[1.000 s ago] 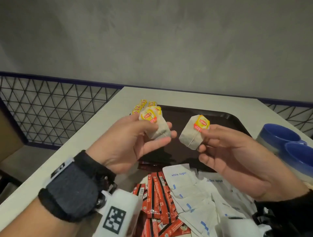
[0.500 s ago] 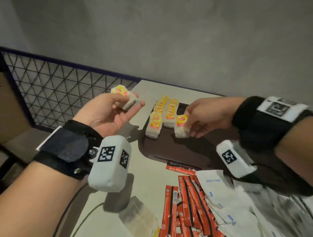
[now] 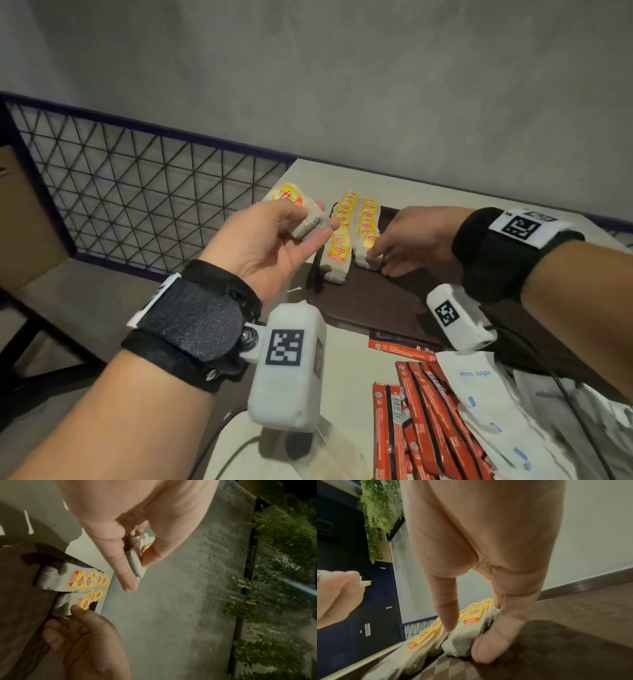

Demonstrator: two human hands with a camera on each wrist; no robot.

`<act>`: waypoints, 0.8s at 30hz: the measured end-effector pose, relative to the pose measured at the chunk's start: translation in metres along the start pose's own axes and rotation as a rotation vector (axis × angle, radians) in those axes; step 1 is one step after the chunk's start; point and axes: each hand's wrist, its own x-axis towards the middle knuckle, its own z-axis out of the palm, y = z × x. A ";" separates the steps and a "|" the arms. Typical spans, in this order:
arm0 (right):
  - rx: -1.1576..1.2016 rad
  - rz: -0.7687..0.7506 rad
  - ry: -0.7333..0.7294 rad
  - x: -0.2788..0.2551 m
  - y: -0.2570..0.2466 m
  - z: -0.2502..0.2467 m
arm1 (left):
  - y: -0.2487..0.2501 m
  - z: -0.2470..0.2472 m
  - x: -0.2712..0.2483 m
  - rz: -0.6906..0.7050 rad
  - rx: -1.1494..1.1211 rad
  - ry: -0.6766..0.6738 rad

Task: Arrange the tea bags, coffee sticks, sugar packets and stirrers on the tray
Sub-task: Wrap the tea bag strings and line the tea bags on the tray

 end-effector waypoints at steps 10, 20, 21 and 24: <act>-0.155 -0.066 -0.022 0.003 -0.010 0.006 | -0.009 0.006 0.000 0.035 -0.002 -0.023; -0.156 -0.054 0.056 0.003 -0.013 0.001 | -0.017 0.006 -0.005 -0.002 0.299 -0.063; -0.117 -0.062 0.069 -0.002 -0.016 -0.002 | -0.018 0.007 -0.006 -0.004 0.327 -0.085; 0.078 -0.095 0.058 -0.024 -0.026 -0.018 | -0.021 0.008 -0.006 -0.004 0.391 -0.154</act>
